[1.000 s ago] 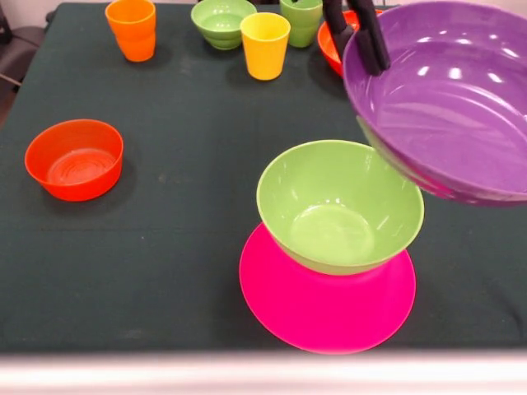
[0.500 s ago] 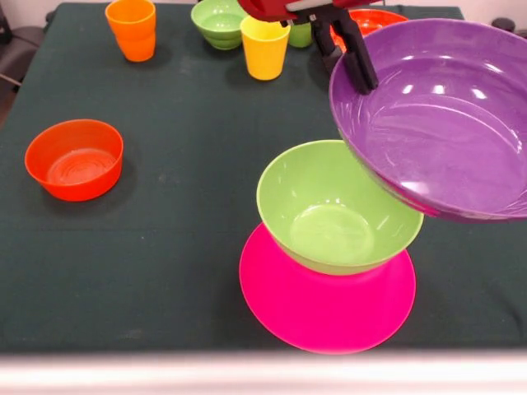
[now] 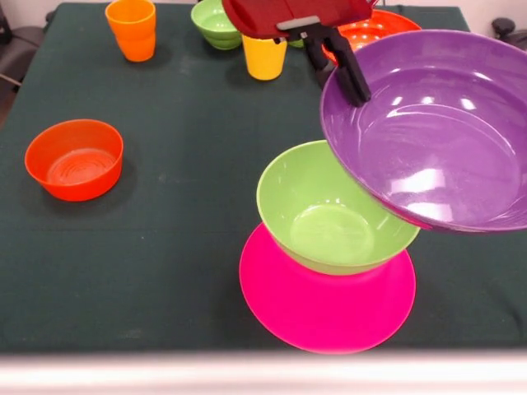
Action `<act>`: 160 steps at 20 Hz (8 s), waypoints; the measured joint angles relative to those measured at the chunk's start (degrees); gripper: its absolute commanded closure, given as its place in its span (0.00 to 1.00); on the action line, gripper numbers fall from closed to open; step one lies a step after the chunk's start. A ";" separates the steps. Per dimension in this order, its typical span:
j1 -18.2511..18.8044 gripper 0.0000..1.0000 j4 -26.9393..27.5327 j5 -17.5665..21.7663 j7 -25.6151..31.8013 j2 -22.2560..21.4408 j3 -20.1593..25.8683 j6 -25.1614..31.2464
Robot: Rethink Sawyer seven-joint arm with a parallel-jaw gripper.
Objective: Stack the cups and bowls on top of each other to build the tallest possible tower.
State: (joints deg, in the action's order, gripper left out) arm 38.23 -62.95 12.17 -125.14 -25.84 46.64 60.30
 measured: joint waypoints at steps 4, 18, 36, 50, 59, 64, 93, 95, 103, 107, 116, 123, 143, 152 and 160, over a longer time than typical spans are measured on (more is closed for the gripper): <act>0.67 1.00 0.02 0.27 1.32 0.51 0.39 0.00; 1.68 1.00 0.03 0.97 5.40 1.59 0.42 0.00; 3.65 1.00 3.37 1.84 10.65 4.46 0.49 0.00; 6.77 1.00 0.99 2.41 11.09 5.28 0.59 -3.17; 8.95 1.00 -3.32 2.91 11.09 5.27 0.76 -7.33; 9.14 1.00 -5.36 3.19 11.09 5.25 0.77 -9.02; 8.50 1.00 -8.22 4.58 11.09 1.04 1.14 -9.50; 8.50 1.00 -8.61 4.61 11.09 1.04 1.14 -10.28; 8.49 1.00 -10.85 5.00 11.09 1.04 1.13 -14.47; 8.38 1.00 -11.50 5.00 11.09 1.04 1.14 -15.53; 7.77 1.00 -11.56 5.00 11.09 1.03 1.14 -15.56; 7.38 1.00 -11.56 5.00 11.09 1.07 1.14 -15.56; 6.55 1.00 -10.75 5.00 11.09 1.78 0.40 -15.56; 6.55 1.00 -9.85 5.01 11.09 2.07 0.32 -15.56; 6.58 1.00 -9.38 5.32 11.09 3.48 0.30 -15.56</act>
State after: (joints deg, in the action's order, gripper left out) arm 44.81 -72.33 17.49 -114.05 -22.36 46.93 44.74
